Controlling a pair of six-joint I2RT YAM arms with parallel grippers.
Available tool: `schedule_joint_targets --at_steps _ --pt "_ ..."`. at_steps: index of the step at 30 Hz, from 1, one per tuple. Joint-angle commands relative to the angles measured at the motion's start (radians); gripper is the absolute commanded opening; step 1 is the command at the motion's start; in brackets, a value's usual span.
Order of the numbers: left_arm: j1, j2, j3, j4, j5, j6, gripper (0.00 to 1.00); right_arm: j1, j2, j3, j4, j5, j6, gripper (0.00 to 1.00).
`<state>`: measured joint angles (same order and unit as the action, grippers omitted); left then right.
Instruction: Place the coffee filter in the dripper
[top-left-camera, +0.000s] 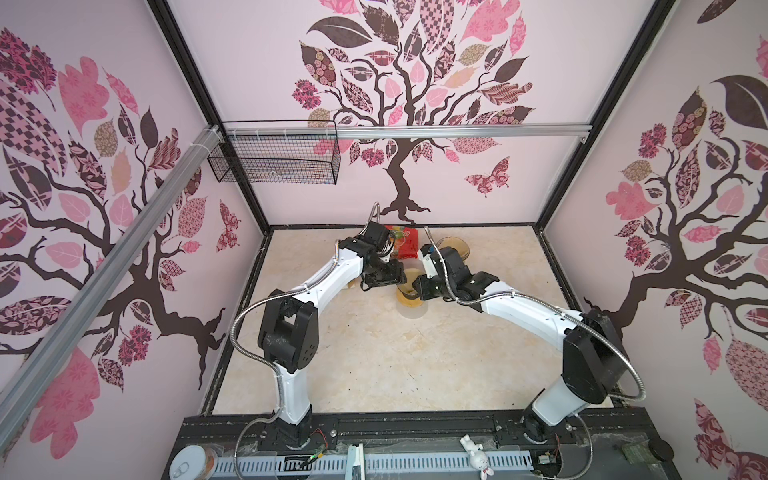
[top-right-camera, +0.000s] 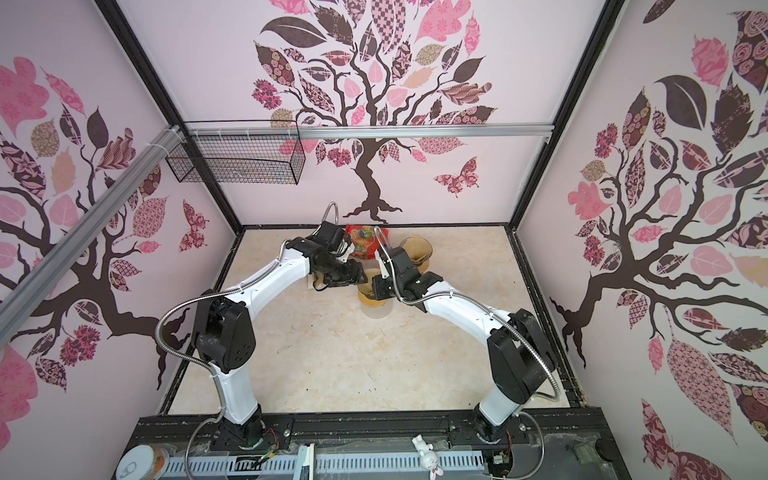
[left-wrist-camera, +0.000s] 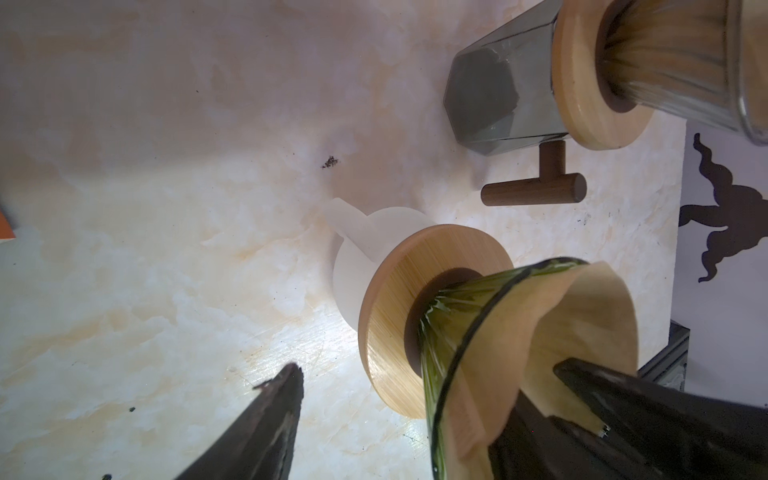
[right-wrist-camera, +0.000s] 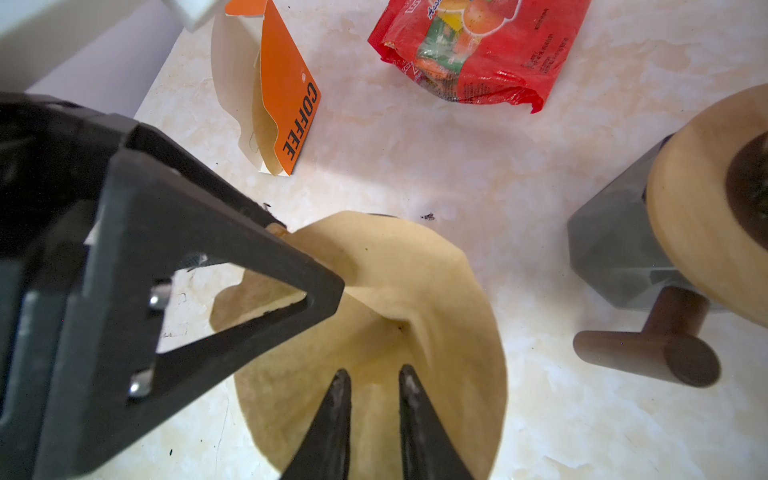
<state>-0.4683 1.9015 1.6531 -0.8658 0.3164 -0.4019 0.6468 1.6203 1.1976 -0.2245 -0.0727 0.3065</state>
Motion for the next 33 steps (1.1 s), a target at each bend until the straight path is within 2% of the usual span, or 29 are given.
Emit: schedule_joint_targets --at_steps 1,14,17,22,33 --pt "0.008 -0.033 -0.024 0.019 0.016 -0.007 0.7 0.005 0.006 0.014 -0.014 -0.004 -0.012 0.24" --pt "0.011 -0.091 -0.047 0.058 0.031 -0.008 0.7 0.005 0.004 0.017 -0.016 -0.003 -0.013 0.25" --pt "0.012 -0.11 -0.054 0.061 0.004 -0.008 0.7 0.004 0.003 0.021 -0.02 0.0 -0.012 0.25" --pt "0.011 -0.104 -0.041 0.009 -0.106 -0.008 0.68 0.005 -0.005 0.033 -0.025 0.0 -0.008 0.25" --pt "0.006 -0.063 -0.021 -0.017 -0.103 -0.002 0.67 0.004 -0.047 0.038 -0.017 -0.002 0.003 0.25"
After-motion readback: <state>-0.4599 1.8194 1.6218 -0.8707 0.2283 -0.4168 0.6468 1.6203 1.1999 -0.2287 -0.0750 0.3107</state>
